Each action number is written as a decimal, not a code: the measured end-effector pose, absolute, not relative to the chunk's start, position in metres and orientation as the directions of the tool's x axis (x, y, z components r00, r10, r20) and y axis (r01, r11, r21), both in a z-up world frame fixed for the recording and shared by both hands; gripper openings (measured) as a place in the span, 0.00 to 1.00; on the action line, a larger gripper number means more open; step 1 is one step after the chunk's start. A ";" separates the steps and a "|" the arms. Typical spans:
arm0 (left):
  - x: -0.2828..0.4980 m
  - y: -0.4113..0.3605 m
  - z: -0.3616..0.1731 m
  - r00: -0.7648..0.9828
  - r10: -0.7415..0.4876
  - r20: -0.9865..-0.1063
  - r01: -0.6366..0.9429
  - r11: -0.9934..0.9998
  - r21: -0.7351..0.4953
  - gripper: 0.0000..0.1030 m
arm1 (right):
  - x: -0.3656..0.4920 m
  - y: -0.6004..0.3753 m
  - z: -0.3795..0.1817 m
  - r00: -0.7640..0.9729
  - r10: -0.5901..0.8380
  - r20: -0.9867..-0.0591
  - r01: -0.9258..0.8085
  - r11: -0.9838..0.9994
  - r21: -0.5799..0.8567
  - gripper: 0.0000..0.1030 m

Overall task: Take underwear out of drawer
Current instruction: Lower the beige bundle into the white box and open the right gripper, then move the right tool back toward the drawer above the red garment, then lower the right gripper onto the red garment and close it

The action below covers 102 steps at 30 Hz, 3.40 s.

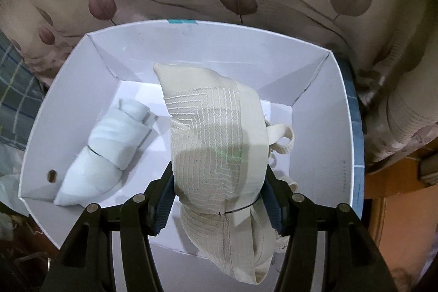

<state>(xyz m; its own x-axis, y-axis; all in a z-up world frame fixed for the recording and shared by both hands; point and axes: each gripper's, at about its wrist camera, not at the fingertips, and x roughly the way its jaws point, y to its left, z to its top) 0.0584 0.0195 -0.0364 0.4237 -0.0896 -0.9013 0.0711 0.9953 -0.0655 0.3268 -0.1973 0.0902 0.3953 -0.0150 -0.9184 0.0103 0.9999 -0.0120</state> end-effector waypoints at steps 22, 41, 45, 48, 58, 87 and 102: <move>0.059 0.018 -0.038 0.420 -0.106 -0.901 0.079 0.994 -0.080 0.56 | 0.327 -0.213 0.088 0.330 -0.012 -0.944 0.077 0.997 0.014 0.61; 0.058 0.016 -0.041 0.407 -0.095 -0.909 0.091 0.994 -0.063 0.56 | 0.213 -0.240 0.151 0.390 0.062 -0.918 -0.013 0.998 0.062 0.64; 0.059 0.017 -0.042 0.398 -0.096 -0.912 0.084 0.994 -0.068 0.56 | 0.182 -0.251 0.134 0.323 0.064 -0.944 -0.017 0.998 0.062 0.64; 0.059 0.017 -0.042 0.399 -0.089 -0.913 0.085 0.995 -0.060 0.56 | 0.162 -0.259 0.108 0.251 0.076 -0.965 -0.008 0.997 0.077 0.64; 0.059 0.017 -0.043 0.397 -0.079 -0.914 0.085 0.995 -0.049 0.56 | 0.130 -0.279 0.002 0.040 0.148 -0.988 0.069 0.986 0.150 0.64; 0.058 0.017 -0.044 0.398 -0.079 -0.914 0.087 0.995 -0.049 0.56 | 0.133 -0.181 -0.076 -0.079 0.165 -0.983 -0.075 0.982 0.170 0.55; 0.055 0.020 -0.046 0.386 -0.086 -0.918 0.077 0.995 -0.061 0.56 | 0.114 -0.208 -0.080 0.032 -0.023 -0.999 -0.029 0.999 -0.024 0.40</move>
<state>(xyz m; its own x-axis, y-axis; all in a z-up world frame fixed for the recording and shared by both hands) 0.0548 0.0197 -0.0460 0.3860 -0.0864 -0.9184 0.0769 0.9952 -0.0612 0.1141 -0.2077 -0.0804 0.0321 -0.0227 -0.9992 -0.0291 0.9993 -0.0236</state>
